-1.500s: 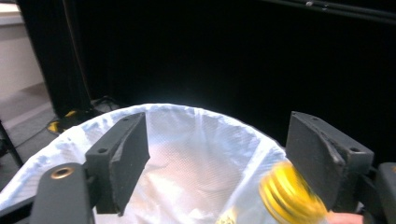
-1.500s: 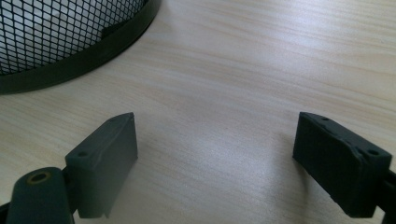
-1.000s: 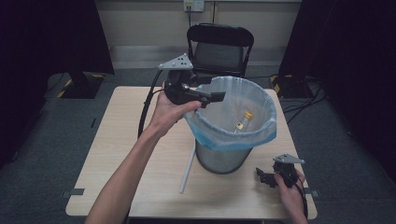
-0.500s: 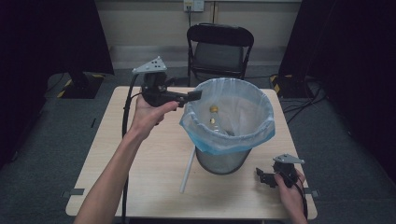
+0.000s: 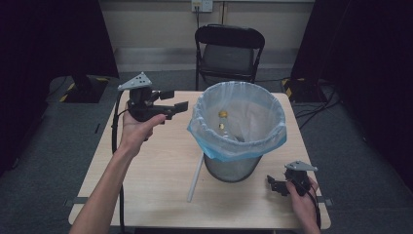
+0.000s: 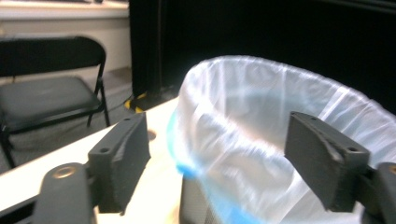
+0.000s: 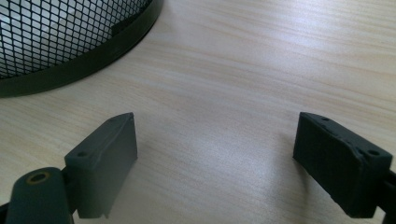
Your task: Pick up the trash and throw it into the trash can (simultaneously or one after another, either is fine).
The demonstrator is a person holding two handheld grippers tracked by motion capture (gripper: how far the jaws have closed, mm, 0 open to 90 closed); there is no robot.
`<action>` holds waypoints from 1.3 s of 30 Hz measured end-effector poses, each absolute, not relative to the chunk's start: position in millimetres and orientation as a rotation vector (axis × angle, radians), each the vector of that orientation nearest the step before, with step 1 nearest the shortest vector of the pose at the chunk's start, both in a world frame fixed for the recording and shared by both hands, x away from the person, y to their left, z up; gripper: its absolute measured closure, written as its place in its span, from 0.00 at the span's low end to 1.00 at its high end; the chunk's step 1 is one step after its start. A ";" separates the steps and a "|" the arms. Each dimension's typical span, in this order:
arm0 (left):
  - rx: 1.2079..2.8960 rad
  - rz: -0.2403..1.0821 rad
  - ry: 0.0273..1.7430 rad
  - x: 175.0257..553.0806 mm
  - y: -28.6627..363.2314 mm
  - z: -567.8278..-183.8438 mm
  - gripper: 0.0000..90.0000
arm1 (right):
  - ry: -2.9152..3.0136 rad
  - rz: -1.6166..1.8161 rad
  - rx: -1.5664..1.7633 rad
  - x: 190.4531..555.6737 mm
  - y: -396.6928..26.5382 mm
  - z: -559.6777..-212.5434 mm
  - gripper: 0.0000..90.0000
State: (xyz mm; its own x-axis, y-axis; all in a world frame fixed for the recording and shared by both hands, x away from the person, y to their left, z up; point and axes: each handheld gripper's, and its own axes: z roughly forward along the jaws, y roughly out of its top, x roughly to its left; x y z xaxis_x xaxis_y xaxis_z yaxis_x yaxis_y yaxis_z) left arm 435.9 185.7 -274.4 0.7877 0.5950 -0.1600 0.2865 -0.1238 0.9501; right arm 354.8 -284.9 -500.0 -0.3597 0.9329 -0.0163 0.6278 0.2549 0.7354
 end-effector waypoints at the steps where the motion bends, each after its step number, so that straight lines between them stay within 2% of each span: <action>1: 1.731 0.299 0.699 436.1 189.3 -278.4 0.25 | 2.080 0.897 1.415 354.8 -284.9 -500.0 0.14; 13: 1.782 0.300 0.798 422.3 210.8 -322.0 0.29 | 2.079 0.897 1.414 354.8 -284.9 -500.0 0.14; 21: 1.831 0.186 0.867 404.8 221.3 -384.5 0.30 | 2.076 0.896 1.419 354.5 -284.6 -500.0 0.14; 24: 1.835 0.165 0.876 398.5 222.0 -396.0 0.30 | 2.076 0.896 1.419 354.5 -284.7 -500.0 0.14; 29: 1.929 0.186 0.894 382.8 210.0 -425.1 0.30 | 2.076 0.896 1.419 354.5 -284.6 -500.0 0.14; 32: 1.995 0.154 0.900 368.7 196.5 -453.3 0.31 | 2.076 0.896 1.420 354.4 -284.6 -500.0 0.14; 35: 2.042 0.114 0.903 367.3 186.7 -467.3 0.31 | 2.076 0.896 1.420 354.5 -284.6 -499.9 0.14; 39: 2.103 0.150 0.880 369.3 170.1 -475.3 0.31 | 2.076 0.896 1.419 354.5 -284.6 -500.0 0.14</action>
